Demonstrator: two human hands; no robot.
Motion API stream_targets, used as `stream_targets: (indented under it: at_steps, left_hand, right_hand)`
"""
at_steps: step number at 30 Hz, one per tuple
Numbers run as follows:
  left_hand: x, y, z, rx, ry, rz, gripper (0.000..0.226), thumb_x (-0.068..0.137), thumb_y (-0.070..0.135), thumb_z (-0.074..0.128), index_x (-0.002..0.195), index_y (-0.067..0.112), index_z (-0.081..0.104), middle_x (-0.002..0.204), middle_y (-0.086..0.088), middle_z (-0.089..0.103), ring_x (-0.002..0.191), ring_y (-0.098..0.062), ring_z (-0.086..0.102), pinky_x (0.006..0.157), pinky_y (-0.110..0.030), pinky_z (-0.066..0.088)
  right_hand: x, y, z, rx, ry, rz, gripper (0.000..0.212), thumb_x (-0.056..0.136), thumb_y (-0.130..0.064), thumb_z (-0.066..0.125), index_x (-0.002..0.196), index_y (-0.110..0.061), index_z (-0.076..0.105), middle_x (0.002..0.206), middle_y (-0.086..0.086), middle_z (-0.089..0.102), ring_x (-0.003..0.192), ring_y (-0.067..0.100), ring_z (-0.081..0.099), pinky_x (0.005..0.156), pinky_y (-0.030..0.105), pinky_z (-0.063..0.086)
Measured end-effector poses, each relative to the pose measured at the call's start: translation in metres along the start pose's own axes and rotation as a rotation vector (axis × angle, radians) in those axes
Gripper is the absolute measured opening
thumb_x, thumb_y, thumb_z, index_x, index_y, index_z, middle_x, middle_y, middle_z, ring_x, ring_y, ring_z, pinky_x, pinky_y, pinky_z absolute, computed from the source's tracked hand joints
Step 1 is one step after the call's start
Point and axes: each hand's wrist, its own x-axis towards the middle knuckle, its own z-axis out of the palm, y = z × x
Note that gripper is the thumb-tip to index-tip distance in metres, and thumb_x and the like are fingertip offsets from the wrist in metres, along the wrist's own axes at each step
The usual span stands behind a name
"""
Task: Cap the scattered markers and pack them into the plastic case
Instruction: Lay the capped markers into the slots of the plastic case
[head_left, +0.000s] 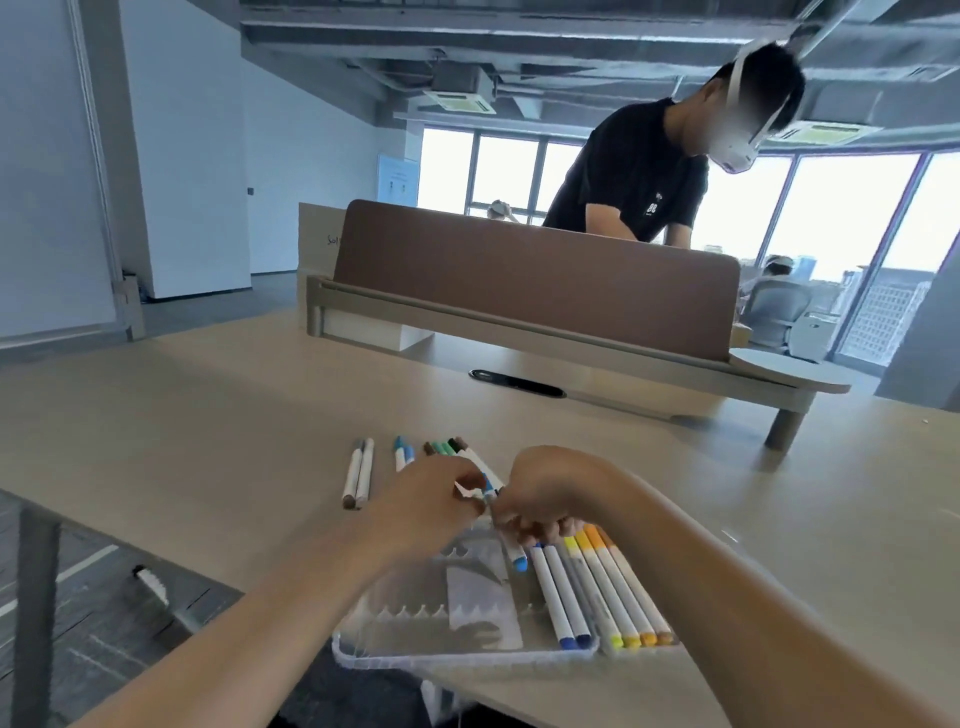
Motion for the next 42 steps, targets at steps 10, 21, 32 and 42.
stream_targets:
  at_steps: [10,21,32,42]
  left_hand:
    - [-0.027,0.031,0.024,0.029,-0.175,0.079,0.040,0.093,0.022,0.060,0.132,0.027,0.056,0.135,0.002,0.055,0.114,-0.016,0.056,0.092,-0.027,0.048]
    - [-0.026,0.029,0.030,0.208,-0.292,0.112,0.075,0.079,0.060,0.068,0.142,0.025,0.048,0.144,0.009,0.040,0.127,-0.013,0.045,0.105,-0.035,0.040]
    - [-0.017,0.019,0.016,0.043,-0.173,0.108,0.034,0.090,0.041,0.066,0.120,0.026,0.064,0.109,0.017,0.059,0.099,-0.007,0.057,0.085,-0.024,0.045]
    - [0.011,-0.042,-0.025,-0.154,0.147,-0.006,0.015,0.094,0.018,0.058,0.084,0.025,0.066,0.078,0.011,0.063,0.069,-0.004,0.058,0.059,-0.021,0.040]
  right_hand:
    - [-0.031,0.037,0.027,-0.005,-0.046,0.035,0.034,0.097,-0.018,0.050,0.063,-0.011,0.054,0.049,-0.002,0.049,0.037,0.008,0.036,0.039,0.017,0.027]
    - [-0.024,0.046,0.029,-0.053,-0.043,0.031,0.042,0.100,-0.031,0.054,0.062,-0.013,0.050,0.035,-0.008,0.041,0.028,0.005,0.034,0.038,0.016,0.029]
    - [-0.004,0.038,0.020,-0.119,-0.012,0.033,0.033,0.100,-0.025,0.054,0.070,-0.011,0.054,0.061,0.001,0.047,0.043,0.010,0.037,0.041,0.017,0.030]
    - [0.068,-0.019,0.026,-0.024,0.394,-0.114,0.025,0.085,-0.029,0.069,0.091,-0.005,0.067,0.080,0.007,0.068,0.076,0.025,0.065,0.070,0.035,0.055]
